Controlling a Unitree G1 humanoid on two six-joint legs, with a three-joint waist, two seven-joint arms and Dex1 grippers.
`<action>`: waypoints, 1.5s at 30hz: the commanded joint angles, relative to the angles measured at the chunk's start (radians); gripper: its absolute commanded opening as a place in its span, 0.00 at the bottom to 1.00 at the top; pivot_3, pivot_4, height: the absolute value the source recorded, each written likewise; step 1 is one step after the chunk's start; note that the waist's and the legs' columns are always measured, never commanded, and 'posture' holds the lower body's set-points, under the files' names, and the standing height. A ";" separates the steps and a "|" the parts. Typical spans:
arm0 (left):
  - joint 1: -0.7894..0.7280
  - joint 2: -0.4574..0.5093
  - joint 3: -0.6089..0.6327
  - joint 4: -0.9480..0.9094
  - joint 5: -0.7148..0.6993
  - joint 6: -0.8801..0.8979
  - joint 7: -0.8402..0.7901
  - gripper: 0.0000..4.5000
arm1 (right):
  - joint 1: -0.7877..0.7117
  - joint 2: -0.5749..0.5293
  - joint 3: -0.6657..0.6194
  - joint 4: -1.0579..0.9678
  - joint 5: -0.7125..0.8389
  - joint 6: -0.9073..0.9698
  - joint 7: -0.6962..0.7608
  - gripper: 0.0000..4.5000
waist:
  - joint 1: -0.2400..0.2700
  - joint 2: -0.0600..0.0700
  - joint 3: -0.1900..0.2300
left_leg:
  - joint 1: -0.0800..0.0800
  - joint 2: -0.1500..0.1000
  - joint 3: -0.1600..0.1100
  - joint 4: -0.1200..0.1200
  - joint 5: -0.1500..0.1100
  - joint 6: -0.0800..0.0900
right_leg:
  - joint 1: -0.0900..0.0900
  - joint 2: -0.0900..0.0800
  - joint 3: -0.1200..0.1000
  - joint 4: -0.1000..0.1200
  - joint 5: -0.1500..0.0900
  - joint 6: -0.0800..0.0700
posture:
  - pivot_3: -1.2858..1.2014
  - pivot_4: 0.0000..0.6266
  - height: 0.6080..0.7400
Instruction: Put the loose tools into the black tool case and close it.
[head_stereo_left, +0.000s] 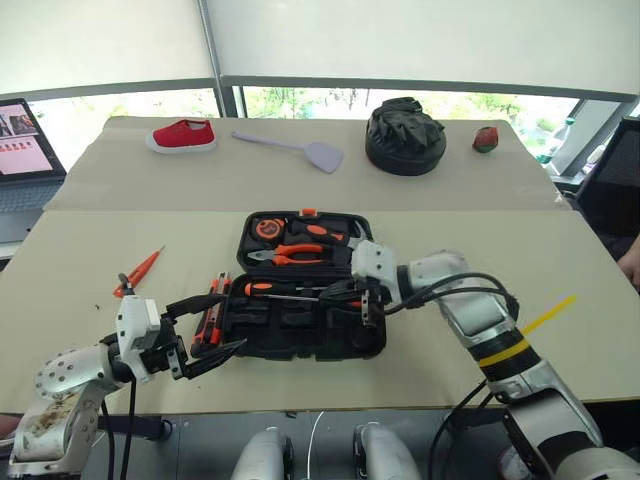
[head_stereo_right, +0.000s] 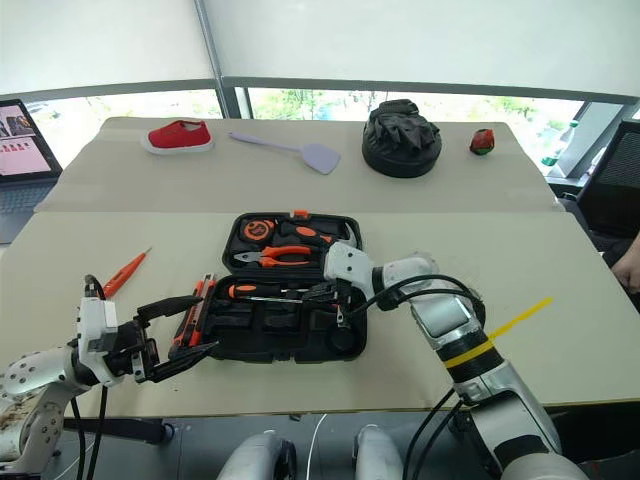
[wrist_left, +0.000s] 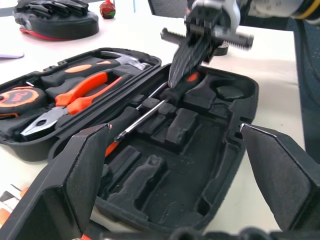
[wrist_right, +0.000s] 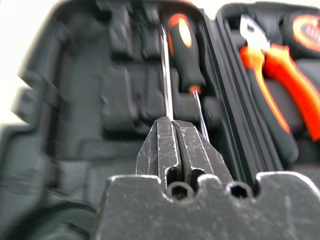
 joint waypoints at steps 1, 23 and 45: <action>-0.011 0.014 0.002 -0.012 -0.001 0.000 -0.001 1.00 | 0.002 0.020 0.033 0.036 -0.041 -0.024 -0.011 0.01 | -0.001 0.000 0.000 | 0.000 0.000 0.000 0.000 0.000 0.000 | 0.000 0.000 0.000 0.000 0.000 0.000 | 0.52 0.24 1.00; 0.216 -0.030 0.307 0.128 -0.077 -0.016 0.080 1.00 | 0.119 -0.037 -0.299 -0.196 0.231 -0.025 0.007 0.41 | 0.001 0.001 0.000 | -0.001 0.001 0.000 -0.002 -0.001 0.001 | -0.001 -0.003 -0.003 -0.001 0.000 -0.001 | 0.52 0.24 1.00; 0.022 0.243 0.373 0.297 -0.037 0.529 0.518 1.00 | 0.507 0.016 -0.461 -0.458 0.499 -0.247 -0.007 1.00 | 0.021 -0.004 0.000 | 0.005 0.001 0.000 -0.001 0.000 -0.002 | 0.001 -0.003 -0.003 0.001 -0.001 -0.001 | 0.52 0.24 1.00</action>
